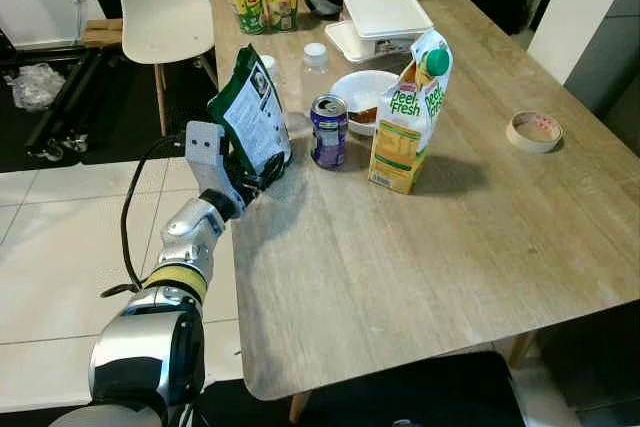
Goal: Restocking fridge
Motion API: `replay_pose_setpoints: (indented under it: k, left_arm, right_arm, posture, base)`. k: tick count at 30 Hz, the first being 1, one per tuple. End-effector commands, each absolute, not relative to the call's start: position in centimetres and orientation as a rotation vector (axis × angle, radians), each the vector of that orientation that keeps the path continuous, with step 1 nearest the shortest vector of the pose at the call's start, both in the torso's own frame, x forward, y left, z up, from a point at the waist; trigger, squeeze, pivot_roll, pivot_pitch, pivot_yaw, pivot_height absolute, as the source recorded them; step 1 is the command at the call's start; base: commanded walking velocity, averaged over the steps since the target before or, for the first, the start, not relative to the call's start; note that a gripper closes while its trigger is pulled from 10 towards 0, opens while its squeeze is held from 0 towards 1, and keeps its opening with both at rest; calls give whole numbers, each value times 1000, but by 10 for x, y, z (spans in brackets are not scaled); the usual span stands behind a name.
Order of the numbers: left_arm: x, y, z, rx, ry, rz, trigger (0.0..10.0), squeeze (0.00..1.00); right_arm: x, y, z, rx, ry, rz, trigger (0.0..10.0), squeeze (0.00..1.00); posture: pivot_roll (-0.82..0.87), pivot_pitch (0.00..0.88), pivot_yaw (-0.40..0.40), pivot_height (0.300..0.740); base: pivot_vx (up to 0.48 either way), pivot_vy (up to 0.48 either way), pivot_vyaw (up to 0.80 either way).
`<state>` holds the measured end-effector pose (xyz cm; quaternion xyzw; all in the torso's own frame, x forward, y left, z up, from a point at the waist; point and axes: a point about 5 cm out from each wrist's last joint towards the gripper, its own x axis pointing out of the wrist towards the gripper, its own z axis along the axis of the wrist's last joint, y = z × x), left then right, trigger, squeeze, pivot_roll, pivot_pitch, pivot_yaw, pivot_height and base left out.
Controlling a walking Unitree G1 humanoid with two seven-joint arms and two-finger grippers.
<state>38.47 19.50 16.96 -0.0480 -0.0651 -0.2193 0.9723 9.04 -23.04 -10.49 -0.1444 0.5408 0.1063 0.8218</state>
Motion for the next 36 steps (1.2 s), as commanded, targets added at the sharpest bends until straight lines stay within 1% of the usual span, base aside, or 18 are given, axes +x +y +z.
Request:
replay_pose_setpoints:
  k: [1,9,13,14,20,21,23,24,26,27,28,29,30,31,33,34,35,36]
  left_arm:
    - [383,204,168,-60,-108,-426,0,0]
    - [383,209,167,-56,-106,-407,0,0]
    - [381,215,167,-54,-107,-386,0,0]
    - [381,218,167,-60,-112,-372,0,0]
    - [378,226,168,-119,-149,-337,0,0]
    - [377,226,168,-155,-164,-352,0,0]
    - [375,226,169,-195,-197,-394,0,0]
    - [369,230,173,-259,-275,-460,1020,0]
    - [367,232,175,-278,-301,-478,1020,0]
    - [363,238,178,-306,-346,-485,4431,0]
    - [363,238,178,-306,-346,-485,4431,0]
    - [361,242,180,-312,-364,-473,10000,0]
    - [355,258,182,-320,-403,-402,10000,0]
    - [355,258,182,-320,-403,-402,10000,0]
    - [348,275,180,-323,-423,-324,10000,0]
    - [348,275,180,-323,-423,-324,10000,0]
    - [334,302,173,-314,-418,-199,10000,0]
    - [334,302,173,-314,-418,-199,10000,0]
  right_arm:
    - [74,-230,-109,-297,1210,239,10000,0]
    - [79,-229,-108,-298,1207,238,10000,0]
    - [88,-227,-107,-297,1191,233,10000,0]
    - [94,-225,-107,-296,1182,232,10000,0]
    - [103,-222,-106,-292,1170,230,10000,0]
    - [106,-220,-105,-291,1168,230,10000,0]
    - [108,-217,-105,-287,1167,229,10000,0]
    - [111,-213,-106,-279,1166,230,10000,0]
    - [112,-211,-106,-277,1166,230,10000,0]
    - [114,-210,-106,-270,1166,228,10000,0]
    - [114,-210,-106,-270,1166,228,10000,0]
    - [115,-209,-106,-267,1165,226,10000,0]
    - [116,-207,-106,-259,1165,224,10000,0]
    - [116,-207,-106,-259,1165,224,10000,0]
    - [116,-204,-106,-251,1165,224,10000,0]
    - [116,-204,-106,-251,1165,224,10000,0]
    - [116,-202,-107,-246,1168,229,10000,0]
    - [116,-202,-107,-246,1168,229,10000,0]
  posture:
    - [-208,193,32,740]
    - [-204,167,35,740]
    - [-200,138,40,740]
    - [-189,112,45,740]
    - [-178,90,47,740]
    - [-163,59,51,740]
    - [-152,45,51,740]
    - [-139,27,54,740]
    - [-137,22,54,740]
    - [-128,8,59,740]
    - [-128,8,59,740]
    - [-123,0,62,740]
    - [-114,0,66,740]
    - [-114,0,66,740]
    - [-104,0,65,740]
    - [-104,0,65,740]
    - [-91,0,60,740]
    - [-91,0,60,740]
  base:
    - [0,0,0]
    - [0,0,0]
    - [0,0,0]
    - [0,0,0]
    - [0,0,0]
    - [0,0,0]
    - [0,0,0]
    - [0,0,0]
    - [0,0,0]
    - [0,0,0]
    - [0,0,0]
    - [0,0,0]
    - [0,0,0]
    - [0,0,0]
    - [0,0,0]
    - [0,0,0]
    - [0,0,0]
    - [0,0,0]
